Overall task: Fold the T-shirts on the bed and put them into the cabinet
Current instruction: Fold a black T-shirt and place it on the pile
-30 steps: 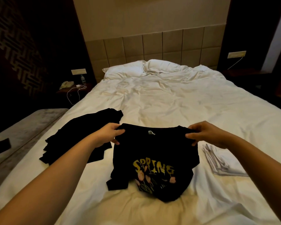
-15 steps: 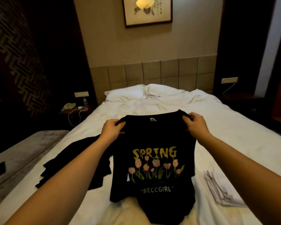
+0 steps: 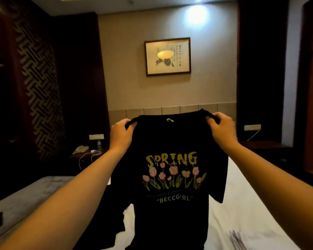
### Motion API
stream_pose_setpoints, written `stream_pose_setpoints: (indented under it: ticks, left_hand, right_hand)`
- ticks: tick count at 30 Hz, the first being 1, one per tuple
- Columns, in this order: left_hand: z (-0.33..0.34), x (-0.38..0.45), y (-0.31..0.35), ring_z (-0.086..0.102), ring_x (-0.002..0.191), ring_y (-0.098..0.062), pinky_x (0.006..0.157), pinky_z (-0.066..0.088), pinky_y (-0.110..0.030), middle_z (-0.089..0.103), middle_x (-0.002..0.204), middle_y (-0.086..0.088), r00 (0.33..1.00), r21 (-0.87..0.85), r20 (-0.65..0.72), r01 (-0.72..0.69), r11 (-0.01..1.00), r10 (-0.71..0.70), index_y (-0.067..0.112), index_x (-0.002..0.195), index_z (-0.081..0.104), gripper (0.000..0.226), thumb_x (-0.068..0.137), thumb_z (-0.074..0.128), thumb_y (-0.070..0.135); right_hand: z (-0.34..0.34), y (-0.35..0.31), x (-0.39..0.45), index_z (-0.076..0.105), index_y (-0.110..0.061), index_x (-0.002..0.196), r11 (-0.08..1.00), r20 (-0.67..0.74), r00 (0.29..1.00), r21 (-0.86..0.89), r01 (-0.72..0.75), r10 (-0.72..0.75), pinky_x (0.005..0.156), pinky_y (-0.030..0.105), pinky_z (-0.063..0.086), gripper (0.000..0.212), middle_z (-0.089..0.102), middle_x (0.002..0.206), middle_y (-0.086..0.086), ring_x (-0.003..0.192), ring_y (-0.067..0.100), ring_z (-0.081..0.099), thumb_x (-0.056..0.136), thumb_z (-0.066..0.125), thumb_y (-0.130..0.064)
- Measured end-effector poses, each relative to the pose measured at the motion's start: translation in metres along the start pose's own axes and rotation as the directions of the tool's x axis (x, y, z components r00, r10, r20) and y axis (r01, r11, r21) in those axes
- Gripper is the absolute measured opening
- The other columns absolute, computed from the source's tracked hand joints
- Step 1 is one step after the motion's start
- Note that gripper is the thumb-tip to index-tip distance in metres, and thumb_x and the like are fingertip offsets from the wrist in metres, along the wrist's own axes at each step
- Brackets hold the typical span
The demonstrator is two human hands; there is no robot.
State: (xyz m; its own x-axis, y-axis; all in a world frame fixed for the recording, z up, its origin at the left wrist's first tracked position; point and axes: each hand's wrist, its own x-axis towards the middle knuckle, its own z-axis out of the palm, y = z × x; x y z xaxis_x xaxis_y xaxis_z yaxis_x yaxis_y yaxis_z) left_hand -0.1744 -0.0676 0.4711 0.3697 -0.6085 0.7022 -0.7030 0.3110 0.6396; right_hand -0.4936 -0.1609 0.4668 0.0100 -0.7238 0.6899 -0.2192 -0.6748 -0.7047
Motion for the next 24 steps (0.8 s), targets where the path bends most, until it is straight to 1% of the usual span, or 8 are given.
stream_pose_setpoints:
  ticks: [3,5,8,10,13,18,21,24]
  left_hand:
    - [-0.012,0.003,0.017,0.063,0.077,-0.013,0.062,0.047,-0.033,0.068,0.084,0.004,0.995,0.023,-0.078,-0.056,0.998,0.058,0.020,0.095,0.069,0.022,0.103,0.054,0.034]
    - [-0.020,0.002,0.029,0.061,0.081,-0.017,0.060,0.043,-0.028,0.064,0.087,0.001,0.987,0.037,-0.124,-0.100,0.994,0.104,0.018,0.095,0.066,0.023,0.104,0.051,0.031]
    - [-0.034,-0.002,0.044,0.057,0.087,-0.022,0.068,0.041,-0.031,0.061,0.091,-0.004,0.965,0.081,-0.186,-0.175,0.981,0.188,0.010,0.097,0.064,0.026,0.105,0.048,0.029]
    - [-0.045,-0.008,0.058,0.055,0.091,-0.022,0.073,0.039,-0.030,0.060,0.093,-0.005,0.942,0.103,-0.233,-0.224,0.969,0.243,0.007,0.099,0.064,0.025,0.105,0.050,0.027]
    - [-0.060,-0.011,0.081,0.053,0.093,-0.020,0.077,0.038,-0.027,0.060,0.097,-0.005,0.888,0.144,-0.329,-0.287,0.947,0.320,0.005,0.106,0.064,0.022,0.103,0.054,0.025]
    - [-0.076,-0.011,0.104,0.055,0.090,-0.021,0.074,0.035,-0.022,0.064,0.098,-0.010,0.794,0.229,-0.436,-0.357,0.906,0.423,0.004,0.108,0.065,0.023,0.102,0.056,0.025]
    - [-0.078,-0.014,0.103,0.052,0.079,-0.018,0.068,0.034,-0.026,0.062,0.090,-0.012,0.760,0.282,-0.457,-0.368,0.886,0.462,0.005,0.108,0.065,0.023,0.102,0.056,0.026]
    - [-0.074,-0.021,0.091,0.051,0.070,-0.021,0.061,0.035,-0.031,0.060,0.083,-0.013,0.755,0.341,-0.447,-0.353,0.871,0.480,0.006,0.108,0.066,0.024,0.102,0.056,0.027]
  right_hand:
    - [-0.006,-0.021,-0.002,0.065,-0.017,0.099,0.998,-0.070,0.995,-0.005,0.070,-0.071,0.057,0.014,0.042,0.011,0.064,0.081,-0.006,0.074,0.007,0.060,0.100,0.058,-0.025]
    - [-0.009,-0.036,-0.005,0.066,-0.018,0.100,0.994,-0.102,0.988,-0.002,0.113,-0.113,0.058,0.015,0.042,0.013,0.065,0.082,-0.007,0.074,0.004,0.061,0.100,0.058,-0.028]
    - [-0.014,-0.057,-0.012,0.065,-0.018,0.100,0.985,-0.170,0.970,-0.006,0.173,-0.172,0.057,0.013,0.044,0.015,0.064,0.081,-0.009,0.071,0.003,0.060,0.099,0.058,-0.031]
    - [-0.019,-0.073,-0.016,0.064,-0.017,0.100,0.972,-0.243,0.942,-0.030,0.232,-0.233,0.058,0.010,0.045,0.014,0.062,0.081,-0.011,0.073,0.003,0.059,0.099,0.058,-0.030]
    - [-0.028,-0.094,-0.017,0.064,-0.011,0.102,0.945,-0.329,0.887,-0.075,0.317,-0.324,0.061,0.013,0.044,0.021,0.062,0.085,-0.001,0.074,0.011,0.059,0.099,0.059,-0.031]
    - [-0.040,-0.124,-0.026,0.065,-0.003,0.100,0.898,-0.452,0.778,-0.160,0.411,-0.436,0.063,0.009,0.038,0.025,0.055,0.087,0.000,0.076,0.014,0.053,0.098,0.061,-0.027]
    - [-0.043,-0.125,-0.034,0.065,0.000,0.099,0.882,-0.467,0.750,-0.206,0.424,-0.469,0.064,0.003,0.037,0.024,0.053,0.087,0.000,0.076,0.013,0.051,0.098,0.062,-0.024]
    - [-0.041,-0.112,-0.042,0.065,0.000,0.096,0.870,-0.453,0.742,-0.252,0.424,-0.494,0.062,0.009,0.035,0.022,0.052,0.084,0.000,0.074,0.014,0.050,0.097,0.063,-0.021]
